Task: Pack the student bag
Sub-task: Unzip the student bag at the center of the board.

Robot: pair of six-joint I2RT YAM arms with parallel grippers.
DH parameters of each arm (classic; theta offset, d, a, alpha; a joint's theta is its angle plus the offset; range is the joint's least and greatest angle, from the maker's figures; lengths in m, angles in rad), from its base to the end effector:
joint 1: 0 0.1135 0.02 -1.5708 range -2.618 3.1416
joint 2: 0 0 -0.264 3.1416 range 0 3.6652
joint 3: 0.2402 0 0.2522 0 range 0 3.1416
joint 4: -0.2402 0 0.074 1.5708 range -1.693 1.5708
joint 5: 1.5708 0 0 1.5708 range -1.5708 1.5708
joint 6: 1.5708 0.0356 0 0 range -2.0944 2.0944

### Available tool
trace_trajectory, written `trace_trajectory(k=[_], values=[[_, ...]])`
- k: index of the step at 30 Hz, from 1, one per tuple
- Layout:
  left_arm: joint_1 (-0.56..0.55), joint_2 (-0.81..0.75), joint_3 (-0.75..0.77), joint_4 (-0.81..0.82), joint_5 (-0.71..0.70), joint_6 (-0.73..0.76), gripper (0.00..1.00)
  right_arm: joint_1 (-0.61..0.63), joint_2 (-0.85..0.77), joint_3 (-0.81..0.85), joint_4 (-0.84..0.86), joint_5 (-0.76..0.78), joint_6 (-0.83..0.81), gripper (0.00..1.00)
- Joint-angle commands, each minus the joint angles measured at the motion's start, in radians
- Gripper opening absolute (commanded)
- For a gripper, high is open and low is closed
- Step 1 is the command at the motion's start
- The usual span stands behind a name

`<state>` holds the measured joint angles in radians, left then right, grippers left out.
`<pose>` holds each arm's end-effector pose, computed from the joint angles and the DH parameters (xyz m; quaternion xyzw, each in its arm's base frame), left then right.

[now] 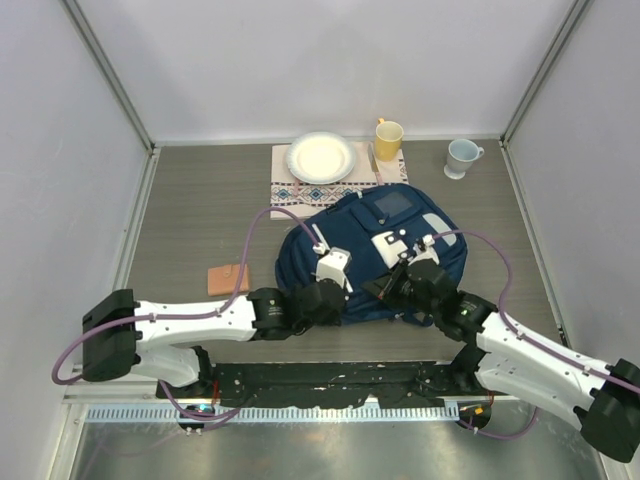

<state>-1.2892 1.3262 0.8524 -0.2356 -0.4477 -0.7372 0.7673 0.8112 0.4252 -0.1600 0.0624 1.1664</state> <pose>0.0931 -0.2665 0.2422 0.1523 0.8777 -0.2387 0.3866 0.1321 0.1243 0.2114 0.1877 0.8508 0.3879 0.3007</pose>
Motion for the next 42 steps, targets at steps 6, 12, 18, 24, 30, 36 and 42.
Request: trace_trajectory(k=[6,12,18,24,30,36,42], values=[[0.001,-0.093,0.011,-0.074,-0.104,0.048,0.00,-0.005,-0.129,0.069,-0.168,0.273,-0.114,0.01],[0.089,-0.117,-0.036,-0.186,-0.169,0.029,0.00,-0.006,-0.208,0.049,-0.239,0.275,-0.106,0.01],[0.175,-0.087,-0.042,-0.182,-0.212,0.033,0.00,-0.008,-0.257,0.069,-0.291,0.290,-0.116,0.01],[0.232,-0.039,-0.021,-0.127,-0.282,0.099,0.00,-0.008,-0.282,0.103,-0.338,0.280,-0.140,0.01],[0.366,-0.016,-0.016,-0.007,-0.267,0.183,0.00,-0.010,-0.317,0.133,-0.415,0.284,-0.181,0.01],[0.484,0.034,-0.035,0.212,-0.116,0.362,0.00,-0.008,-0.342,0.149,-0.421,0.228,-0.214,0.01],[0.527,0.109,-0.064,0.469,0.015,0.502,0.00,-0.008,-0.383,0.159,-0.450,0.200,-0.241,0.01]])
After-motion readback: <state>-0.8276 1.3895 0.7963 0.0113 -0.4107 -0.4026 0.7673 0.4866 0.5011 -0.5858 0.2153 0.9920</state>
